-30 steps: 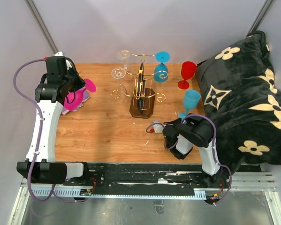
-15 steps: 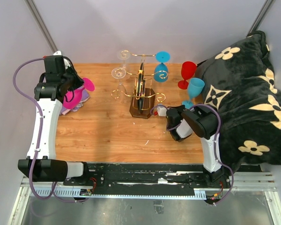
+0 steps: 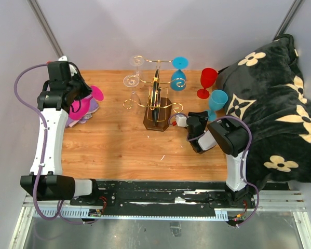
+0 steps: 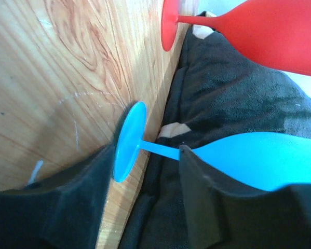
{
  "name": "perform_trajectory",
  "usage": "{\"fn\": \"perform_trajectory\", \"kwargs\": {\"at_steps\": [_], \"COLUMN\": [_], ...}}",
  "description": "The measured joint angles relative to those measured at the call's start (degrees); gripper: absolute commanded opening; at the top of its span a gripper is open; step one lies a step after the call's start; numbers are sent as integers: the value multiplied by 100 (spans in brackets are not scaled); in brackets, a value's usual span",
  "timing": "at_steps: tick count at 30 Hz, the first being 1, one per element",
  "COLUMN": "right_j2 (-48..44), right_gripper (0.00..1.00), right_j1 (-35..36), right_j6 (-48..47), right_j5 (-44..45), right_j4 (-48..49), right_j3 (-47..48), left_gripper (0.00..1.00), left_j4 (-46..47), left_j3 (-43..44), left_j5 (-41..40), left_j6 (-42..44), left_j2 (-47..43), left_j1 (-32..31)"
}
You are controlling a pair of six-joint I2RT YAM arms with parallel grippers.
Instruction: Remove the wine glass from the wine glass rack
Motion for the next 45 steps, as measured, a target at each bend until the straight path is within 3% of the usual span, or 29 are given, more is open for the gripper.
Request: {"fn": "perform_trajectory", "kwargs": {"at_steps": [3,7,18,29,33,37,40,45], "right_j2": [-175,-649,-2033,-3077,-3342,-3615,-3783,-3860], "right_gripper": [89,97,99,99,98,98,99,98], "right_j1": [2,4,166,1014,1161,1161,1176,1309], "right_j6": [-31,85,1008,2105,2492,3003,3550,4264], "right_j5": [-15,-76,-584,-205,-142,-153,-146,68], "right_j4": [-55,-310,-2590,-5108,-5786,-6561,-7128,-7886], "right_j3": [-85,-267,-468,50,162,273,555,835], "left_gripper": [1,1,0,1,0,1,0,1], "left_j4": [42,109,101,-243,-227,289,1213,3257], "left_j3": [-7,-7,111,1705,1814,1388,817,-258], "left_j5": [-2,0,-4,-304,-455,-717,-1119,-2065], "left_j6": [2,0,-2,380,826,1362,1945,3567], "left_j2": [0,26,531,2190,2629,2592,2428,2247], "left_j1": [4,4,42,57,57,31,-122,-935]}}
